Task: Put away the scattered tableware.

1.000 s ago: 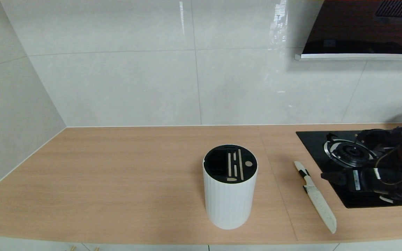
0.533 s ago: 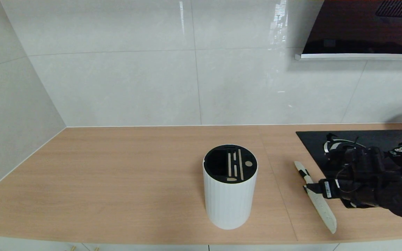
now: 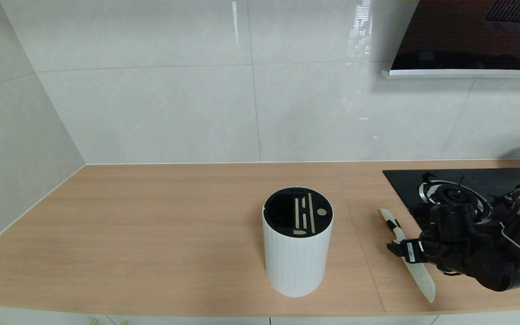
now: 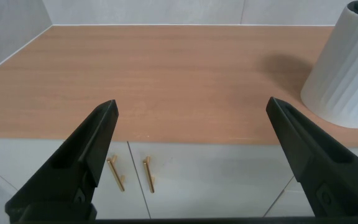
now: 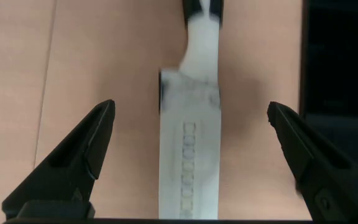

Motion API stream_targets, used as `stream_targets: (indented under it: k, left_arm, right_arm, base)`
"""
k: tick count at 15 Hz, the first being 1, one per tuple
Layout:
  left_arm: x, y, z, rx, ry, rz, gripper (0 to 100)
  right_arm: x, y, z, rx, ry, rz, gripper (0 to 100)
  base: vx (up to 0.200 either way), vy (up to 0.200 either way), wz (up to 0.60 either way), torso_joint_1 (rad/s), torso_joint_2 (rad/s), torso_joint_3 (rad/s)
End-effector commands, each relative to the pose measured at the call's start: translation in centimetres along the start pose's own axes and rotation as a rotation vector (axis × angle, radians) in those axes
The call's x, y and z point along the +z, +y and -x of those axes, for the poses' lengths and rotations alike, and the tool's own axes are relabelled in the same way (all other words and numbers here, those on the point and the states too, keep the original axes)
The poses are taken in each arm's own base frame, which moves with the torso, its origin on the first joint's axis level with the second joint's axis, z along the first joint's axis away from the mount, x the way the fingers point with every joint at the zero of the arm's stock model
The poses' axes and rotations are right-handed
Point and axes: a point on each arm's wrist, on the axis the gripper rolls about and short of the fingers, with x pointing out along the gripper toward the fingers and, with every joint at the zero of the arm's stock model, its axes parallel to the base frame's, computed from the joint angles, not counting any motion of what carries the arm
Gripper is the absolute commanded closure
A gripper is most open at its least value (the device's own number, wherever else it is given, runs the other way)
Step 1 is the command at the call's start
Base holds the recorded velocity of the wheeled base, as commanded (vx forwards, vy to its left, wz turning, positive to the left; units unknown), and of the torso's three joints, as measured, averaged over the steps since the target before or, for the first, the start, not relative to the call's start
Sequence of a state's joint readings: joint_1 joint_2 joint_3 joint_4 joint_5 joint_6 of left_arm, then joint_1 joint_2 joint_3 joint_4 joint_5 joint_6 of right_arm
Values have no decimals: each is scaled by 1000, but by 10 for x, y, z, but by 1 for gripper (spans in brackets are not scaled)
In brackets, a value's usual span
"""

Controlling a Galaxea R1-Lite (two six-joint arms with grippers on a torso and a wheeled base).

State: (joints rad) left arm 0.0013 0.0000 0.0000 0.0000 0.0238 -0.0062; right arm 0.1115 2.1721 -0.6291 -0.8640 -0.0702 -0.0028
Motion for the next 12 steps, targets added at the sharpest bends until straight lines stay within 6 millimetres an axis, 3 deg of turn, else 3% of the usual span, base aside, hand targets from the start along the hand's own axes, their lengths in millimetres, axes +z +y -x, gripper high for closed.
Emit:
stream_targets:
  k: [1, 12]
  left_arm:
    - [0, 0, 0, 1, 0, 0, 0]
    - [0, 0, 0, 1, 2, 1, 0]
  right_arm:
    - [-6, 1, -7, 0, 16, 2, 0]
    - [-12, 0, -22, 3, 12, -12, 0]
  base:
    - [0, 0, 0, 0, 0, 0]
    - [0, 0, 0, 0, 0, 0]
